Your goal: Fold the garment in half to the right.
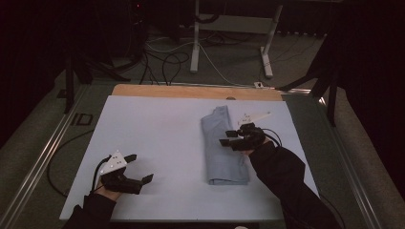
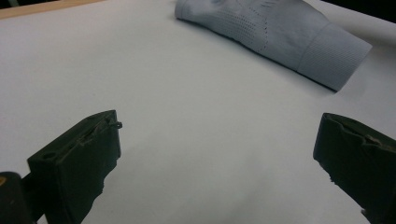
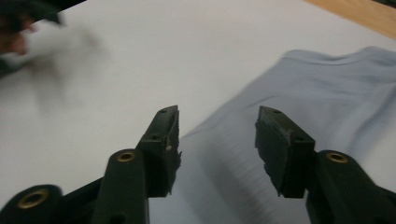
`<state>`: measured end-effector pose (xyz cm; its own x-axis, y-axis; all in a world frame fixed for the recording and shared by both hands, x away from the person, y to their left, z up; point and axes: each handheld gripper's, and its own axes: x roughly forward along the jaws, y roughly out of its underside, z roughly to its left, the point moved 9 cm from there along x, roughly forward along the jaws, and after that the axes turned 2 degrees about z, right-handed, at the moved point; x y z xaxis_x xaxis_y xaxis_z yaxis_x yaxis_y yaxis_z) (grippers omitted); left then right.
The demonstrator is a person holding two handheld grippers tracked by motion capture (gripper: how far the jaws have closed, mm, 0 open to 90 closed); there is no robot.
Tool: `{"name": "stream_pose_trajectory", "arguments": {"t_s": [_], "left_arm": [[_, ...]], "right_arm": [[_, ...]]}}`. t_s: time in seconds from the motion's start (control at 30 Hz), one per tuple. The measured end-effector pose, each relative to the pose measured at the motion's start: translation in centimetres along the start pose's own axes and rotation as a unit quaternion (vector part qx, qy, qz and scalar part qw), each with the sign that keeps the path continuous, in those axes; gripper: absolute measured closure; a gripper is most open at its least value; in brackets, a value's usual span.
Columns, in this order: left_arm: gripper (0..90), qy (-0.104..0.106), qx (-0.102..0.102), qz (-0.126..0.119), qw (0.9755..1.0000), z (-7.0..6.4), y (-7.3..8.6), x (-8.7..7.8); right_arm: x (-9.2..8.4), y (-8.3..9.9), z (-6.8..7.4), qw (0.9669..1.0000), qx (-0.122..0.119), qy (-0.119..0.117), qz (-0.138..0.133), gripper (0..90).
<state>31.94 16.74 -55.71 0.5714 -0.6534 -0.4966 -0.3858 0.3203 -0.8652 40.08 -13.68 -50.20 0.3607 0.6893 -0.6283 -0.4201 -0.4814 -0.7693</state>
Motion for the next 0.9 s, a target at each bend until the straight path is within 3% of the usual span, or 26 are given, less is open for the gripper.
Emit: {"name": "stream_pose_trajectory", "arguments": {"t_s": [0.13, 0.2, 0.27, 0.37, 0.47, 0.5, 0.63, 0.9], "left_arm": [[1.5, 0.000, -0.003, -0.001, 1.0000, 0.2, 0.2, 0.0], [1.5, 0.001, -0.003, -0.001, 1.0000, 0.2, 0.2, 0.0], [1.5, 0.001, -0.004, 0.000, 1.0000, 0.2, 0.3, 0.1], [1.5, 0.002, -0.006, 0.003, 1.0000, 0.3, 0.5, 0.2], [1.5, 0.002, -0.005, 0.005, 1.0000, 0.3, 0.6, 0.3], [1.5, 0.002, -0.005, 0.005, 1.0000, 0.3, 0.6, 0.3], [1.5, 0.002, -0.005, 0.002, 1.0000, 0.4, 0.5, 0.2], [1.5, 0.001, -0.004, -0.002, 1.0000, 0.3, 0.4, 0.0]], "right_arm": [[-0.1, 1.6, 2.4, 0.9995, -0.016, -0.023, 0.011, 66.1], [0.3, 2.6, 3.3, 0.9988, -0.032, -0.022, 0.028, 69.1], [0.4, 3.0, 3.6, 0.9987, -0.036, -0.023, 0.029, 71.7], [1.3, 4.1, 3.8, 0.9977, -0.052, -0.017, 0.040, 89.6], [1.9, 4.8, 3.7, 0.9964, -0.061, -0.013, 0.058, 90.0], [2.6, 5.8, 3.8, 0.9949, -0.064, -0.020, 0.076, 90.0], [3.5, 7.6, 4.2, 0.9925, -0.061, -0.028, 0.102, 90.0], [3.3, 9.0, 4.6, 0.9916, -0.061, -0.034, 0.109, 90.0]]}}
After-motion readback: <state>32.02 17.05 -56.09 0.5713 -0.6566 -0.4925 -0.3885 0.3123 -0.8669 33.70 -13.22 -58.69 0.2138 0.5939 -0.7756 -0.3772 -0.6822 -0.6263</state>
